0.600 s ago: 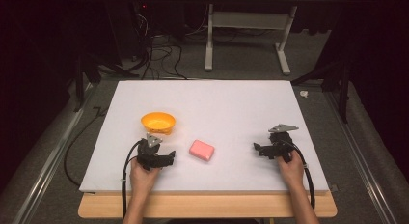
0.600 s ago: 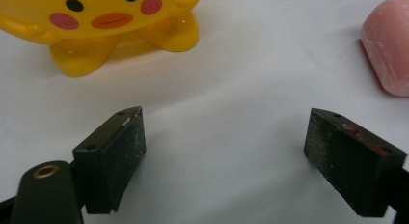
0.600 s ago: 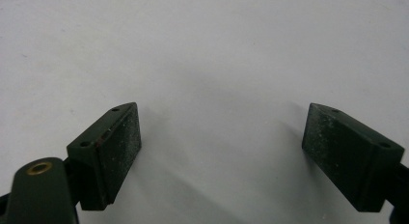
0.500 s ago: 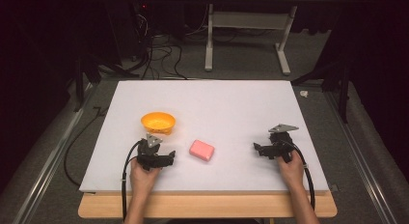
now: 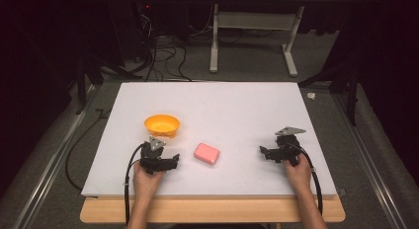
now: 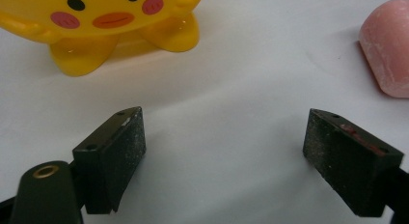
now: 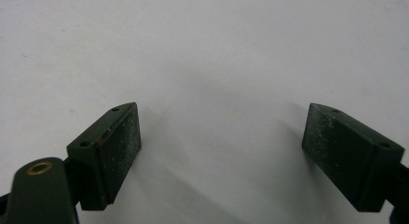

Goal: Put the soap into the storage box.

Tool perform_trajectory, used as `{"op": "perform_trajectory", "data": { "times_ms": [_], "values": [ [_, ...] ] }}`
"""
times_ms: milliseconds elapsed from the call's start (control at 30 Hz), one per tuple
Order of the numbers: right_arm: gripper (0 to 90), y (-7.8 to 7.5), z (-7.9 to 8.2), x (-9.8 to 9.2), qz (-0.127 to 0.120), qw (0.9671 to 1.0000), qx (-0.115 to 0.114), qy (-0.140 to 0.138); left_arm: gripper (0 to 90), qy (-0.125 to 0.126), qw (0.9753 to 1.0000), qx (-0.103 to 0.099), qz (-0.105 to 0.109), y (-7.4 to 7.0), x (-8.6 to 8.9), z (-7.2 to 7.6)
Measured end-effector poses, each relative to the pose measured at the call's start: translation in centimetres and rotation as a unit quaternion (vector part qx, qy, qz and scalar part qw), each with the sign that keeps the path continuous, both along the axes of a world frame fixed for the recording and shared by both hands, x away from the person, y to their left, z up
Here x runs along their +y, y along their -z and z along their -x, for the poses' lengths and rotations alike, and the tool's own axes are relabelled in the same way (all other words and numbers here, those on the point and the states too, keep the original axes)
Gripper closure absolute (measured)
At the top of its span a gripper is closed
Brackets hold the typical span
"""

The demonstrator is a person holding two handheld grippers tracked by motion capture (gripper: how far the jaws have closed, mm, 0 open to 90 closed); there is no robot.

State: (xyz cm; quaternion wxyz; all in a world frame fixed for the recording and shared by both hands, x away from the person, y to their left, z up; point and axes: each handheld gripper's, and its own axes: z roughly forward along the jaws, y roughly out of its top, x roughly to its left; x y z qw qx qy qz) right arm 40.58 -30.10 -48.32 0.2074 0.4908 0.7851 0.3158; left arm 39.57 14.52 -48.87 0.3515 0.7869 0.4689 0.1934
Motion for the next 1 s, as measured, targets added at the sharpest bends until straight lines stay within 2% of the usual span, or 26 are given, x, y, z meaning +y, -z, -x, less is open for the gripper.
{"op": "perform_trajectory", "data": {
  "times_ms": [533, 700, 733, 900, 933, 1000],
  "values": [
    [14.3, 0.0, 0.0, 0.0, 0.0, 1.0, 0.0, 0.0, 18.1, -0.002, 1.0, 0.001, -0.004, -0.2, -0.1, 0.0],
    [14.3, 0.0, 0.0, 0.0, 0.0, 1.0, 0.0, 0.0, 18.3, 0.003, 0.9999, -0.002, 0.01, -0.5, -0.3, 0.3],
    [14.3, 0.0, 0.0, 0.0, 0.001, 1.0, 0.0, -0.001, 18.3, 0.008, 0.9997, -0.005, 0.023, -0.8, -0.4, 0.5],
    [14.3, 0.0, 0.0, 0.0, 0.001, 1.0, 0.0, -0.001, 17.9, 0.011, 0.9994, -0.01, 0.031, -1.4, -0.6, 0.9],
    [14.3, 0.0, 0.0, 0.0, 0.001, 1.0, 0.0, -0.001, 17.9, 0.01, 0.999, -0.016, 0.04, -1.7, -0.5, 1.1],
    [14.3, 0.0, 0.0, 0.0, 0.001, 1.0, 0.0, -0.001, 17.7, 0.011, 0.9989, -0.015, 0.044, -1.8, -0.5, 1.2]
  ]
}}
